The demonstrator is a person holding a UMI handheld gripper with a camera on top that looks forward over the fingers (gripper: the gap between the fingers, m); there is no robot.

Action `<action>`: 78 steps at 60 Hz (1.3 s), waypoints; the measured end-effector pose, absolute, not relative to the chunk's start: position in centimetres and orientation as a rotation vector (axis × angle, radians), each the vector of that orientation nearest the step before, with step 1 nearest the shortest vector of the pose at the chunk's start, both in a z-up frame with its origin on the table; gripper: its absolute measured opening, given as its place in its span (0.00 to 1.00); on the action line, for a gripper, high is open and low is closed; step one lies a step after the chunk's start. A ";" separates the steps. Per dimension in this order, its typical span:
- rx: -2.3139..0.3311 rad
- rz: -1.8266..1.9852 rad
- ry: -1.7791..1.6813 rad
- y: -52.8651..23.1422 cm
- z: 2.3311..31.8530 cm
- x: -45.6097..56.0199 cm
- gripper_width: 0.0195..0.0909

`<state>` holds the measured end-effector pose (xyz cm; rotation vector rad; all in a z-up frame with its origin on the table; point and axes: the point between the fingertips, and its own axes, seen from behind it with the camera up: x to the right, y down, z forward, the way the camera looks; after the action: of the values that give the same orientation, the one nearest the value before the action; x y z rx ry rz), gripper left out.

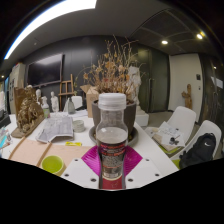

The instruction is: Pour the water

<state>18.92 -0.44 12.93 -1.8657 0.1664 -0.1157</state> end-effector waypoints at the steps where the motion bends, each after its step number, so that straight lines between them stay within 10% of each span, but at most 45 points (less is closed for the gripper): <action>1: -1.875 -0.113 0.163 -0.4 12.3 19.0 0.08; 18: -1.968 -0.121 0.166 -0.9 4.8 19.2 0.09; 31: -1.961 -0.105 0.203 -1.3 4.5 19.6 0.32; 35: -2.011 -0.096 0.211 -2.0 3.5 19.5 0.48; 40: -2.049 -0.109 0.218 -3.1 3.6 19.5 0.95; 78: -2.203 -0.115 0.290 -20.7 15.6 6.3 0.93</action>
<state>6.27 -20.71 15.61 -2.2035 0.2896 -0.1152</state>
